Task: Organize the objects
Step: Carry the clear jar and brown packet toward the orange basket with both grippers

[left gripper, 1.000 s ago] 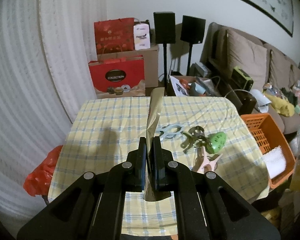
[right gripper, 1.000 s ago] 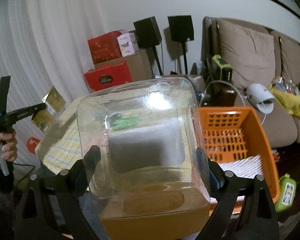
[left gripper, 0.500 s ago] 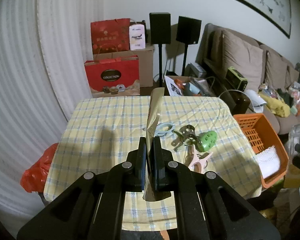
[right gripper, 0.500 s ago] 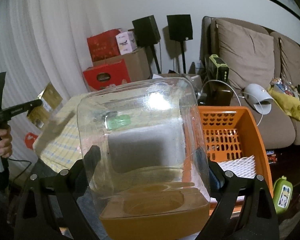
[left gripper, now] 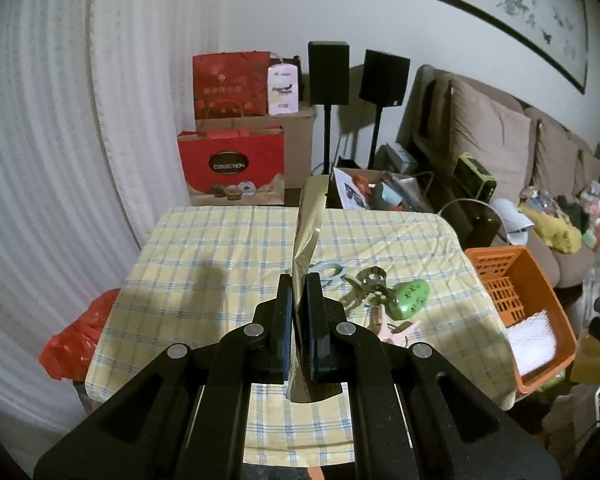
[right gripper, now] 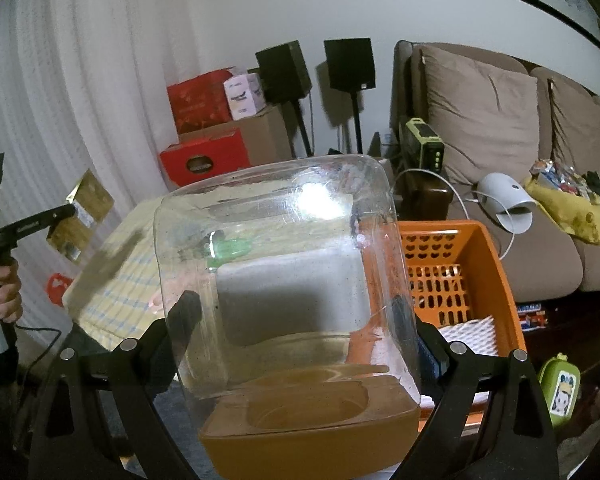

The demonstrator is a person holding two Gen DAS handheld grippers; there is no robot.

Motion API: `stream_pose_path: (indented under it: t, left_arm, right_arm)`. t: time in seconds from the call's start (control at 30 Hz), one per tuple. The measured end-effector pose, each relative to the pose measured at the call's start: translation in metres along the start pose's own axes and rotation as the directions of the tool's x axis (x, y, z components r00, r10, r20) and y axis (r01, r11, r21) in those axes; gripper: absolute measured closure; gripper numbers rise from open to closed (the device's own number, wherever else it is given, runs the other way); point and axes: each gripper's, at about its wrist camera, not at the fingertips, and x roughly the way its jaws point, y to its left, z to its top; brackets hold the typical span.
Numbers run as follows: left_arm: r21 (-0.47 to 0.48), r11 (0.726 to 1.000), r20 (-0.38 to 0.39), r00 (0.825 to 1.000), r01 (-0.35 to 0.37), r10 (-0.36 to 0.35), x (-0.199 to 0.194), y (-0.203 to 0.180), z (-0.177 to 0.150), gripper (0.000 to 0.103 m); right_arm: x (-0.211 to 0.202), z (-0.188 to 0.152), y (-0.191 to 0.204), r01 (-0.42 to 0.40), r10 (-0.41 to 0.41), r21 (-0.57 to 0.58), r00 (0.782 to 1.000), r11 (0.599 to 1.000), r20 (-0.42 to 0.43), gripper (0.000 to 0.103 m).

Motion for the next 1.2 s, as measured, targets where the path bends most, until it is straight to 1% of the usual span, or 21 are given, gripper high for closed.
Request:
stream_pose_path:
  t: [0.2, 0.47, 0.9, 1.2]
  left_arm:
    - [-0.01, 1.0, 0.02, 1.0, 0.001, 0.0, -0.004, -0.003, 0.003, 0.097]
    - [0.006, 0.999, 0.034, 0.999, 0.032, -0.032, -0.011, -0.013, 0.009, 0.097]
    - [-0.011, 0.998, 0.055, 0.997, 0.058, -0.057, -0.022, -0.017, 0.017, 0.097]
    - [-0.006, 0.996, 0.068, 0.993, 0.094, -0.094, -0.026, -0.033, 0.023, 0.097]
  right_arm:
    - [-0.003, 0.0, -0.005, 0.02, -0.02, 0.005, 1.0, 1.0, 0.005, 0.009]
    - [-0.008, 0.001, -0.014, 0.036, -0.036, 0.022, 0.999, 0.999, 0.009, 0.009]
    - [-0.017, 0.003, -0.035, 0.058, -0.059, 0.053, 0.998, 0.997, 0.019, 0.009]
    - [-0.021, 0.004, -0.047, 0.078, -0.08, 0.07, 0.997, 0.994, 0.022, 0.009]
